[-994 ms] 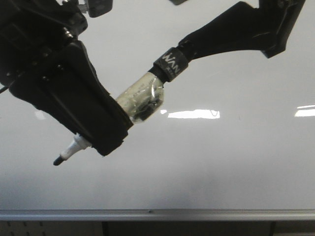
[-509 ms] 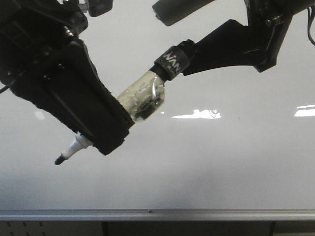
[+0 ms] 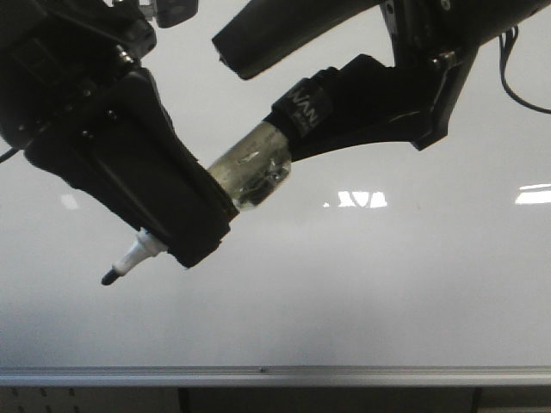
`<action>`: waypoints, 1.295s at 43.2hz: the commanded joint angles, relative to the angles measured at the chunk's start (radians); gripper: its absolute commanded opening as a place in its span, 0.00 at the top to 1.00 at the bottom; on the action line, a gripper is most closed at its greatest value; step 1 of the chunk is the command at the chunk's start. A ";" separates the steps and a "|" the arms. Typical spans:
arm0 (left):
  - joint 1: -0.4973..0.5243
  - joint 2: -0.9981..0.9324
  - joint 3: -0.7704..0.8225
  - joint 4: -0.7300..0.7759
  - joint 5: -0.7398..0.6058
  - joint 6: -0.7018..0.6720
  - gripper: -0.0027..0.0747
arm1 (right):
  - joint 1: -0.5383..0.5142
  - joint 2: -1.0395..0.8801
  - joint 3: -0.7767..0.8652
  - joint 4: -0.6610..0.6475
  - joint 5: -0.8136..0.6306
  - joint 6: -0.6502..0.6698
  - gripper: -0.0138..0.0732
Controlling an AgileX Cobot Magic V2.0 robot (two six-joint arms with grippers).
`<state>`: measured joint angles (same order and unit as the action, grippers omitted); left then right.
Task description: Write number 1 on whiteboard
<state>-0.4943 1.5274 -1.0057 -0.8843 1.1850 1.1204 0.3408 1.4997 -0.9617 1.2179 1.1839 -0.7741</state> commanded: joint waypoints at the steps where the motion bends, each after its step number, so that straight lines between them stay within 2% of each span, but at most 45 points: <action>1: -0.008 -0.041 -0.030 -0.068 0.011 -0.001 0.99 | 0.002 -0.029 -0.030 0.063 0.147 -0.014 0.42; 7: -0.008 -0.041 -0.030 -0.068 0.011 -0.001 0.99 | 0.002 -0.029 -0.030 0.060 0.151 -0.013 0.72; 10: -0.008 -0.041 -0.030 -0.068 0.011 -0.001 0.99 | 0.002 -0.029 -0.030 0.054 0.151 -0.013 0.82; 15: -0.008 -0.041 -0.030 -0.068 0.005 -0.001 0.99 | 0.002 -0.029 -0.030 0.052 0.151 -0.013 0.92; 20: -0.008 -0.041 -0.030 -0.068 0.004 -0.001 0.98 | 0.001 -0.029 -0.030 0.052 0.149 -0.015 0.92; 22: -0.008 -0.041 -0.030 -0.068 0.002 -0.001 0.93 | 0.001 -0.029 -0.030 0.052 0.141 -0.025 0.92; 25: -0.008 -0.041 -0.030 -0.068 -0.009 -0.001 0.82 | -0.002 -0.034 -0.030 0.051 0.116 -0.030 0.92; 32: -0.008 -0.041 -0.030 -0.070 -0.056 -0.001 0.42 | -0.043 -0.075 -0.030 0.024 0.006 -0.030 0.92; 35: -0.008 -0.041 -0.030 -0.079 -0.071 -0.001 0.32 | -0.079 -0.109 -0.030 -0.008 -0.050 -0.029 0.92; 38: -0.008 -0.041 -0.032 -0.084 -0.085 -0.001 0.27 | -0.127 -0.151 -0.027 -0.042 -0.096 -0.029 0.92; 45: -0.008 -0.041 -0.079 -0.084 -0.078 -0.001 0.28 | -0.255 -0.292 0.006 -0.137 -0.249 -0.029 0.92; 48: -0.008 -0.041 -0.105 -0.084 -0.076 -0.001 0.32 | -0.302 -0.368 0.038 -0.162 -0.339 -0.030 0.92; 52: -0.008 -0.041 -0.132 -0.084 -0.076 -0.001 0.45 | -0.338 -0.480 0.100 -0.177 -0.473 -0.032 0.92; 56: -0.008 -0.041 -0.153 -0.082 -0.082 -0.001 0.66 | -0.341 -0.582 0.162 -0.177 -0.594 -0.035 0.92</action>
<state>-0.4966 1.5228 -1.1150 -0.9058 1.0913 1.1225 0.0074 0.9961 -0.8107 1.0026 0.6969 -0.7912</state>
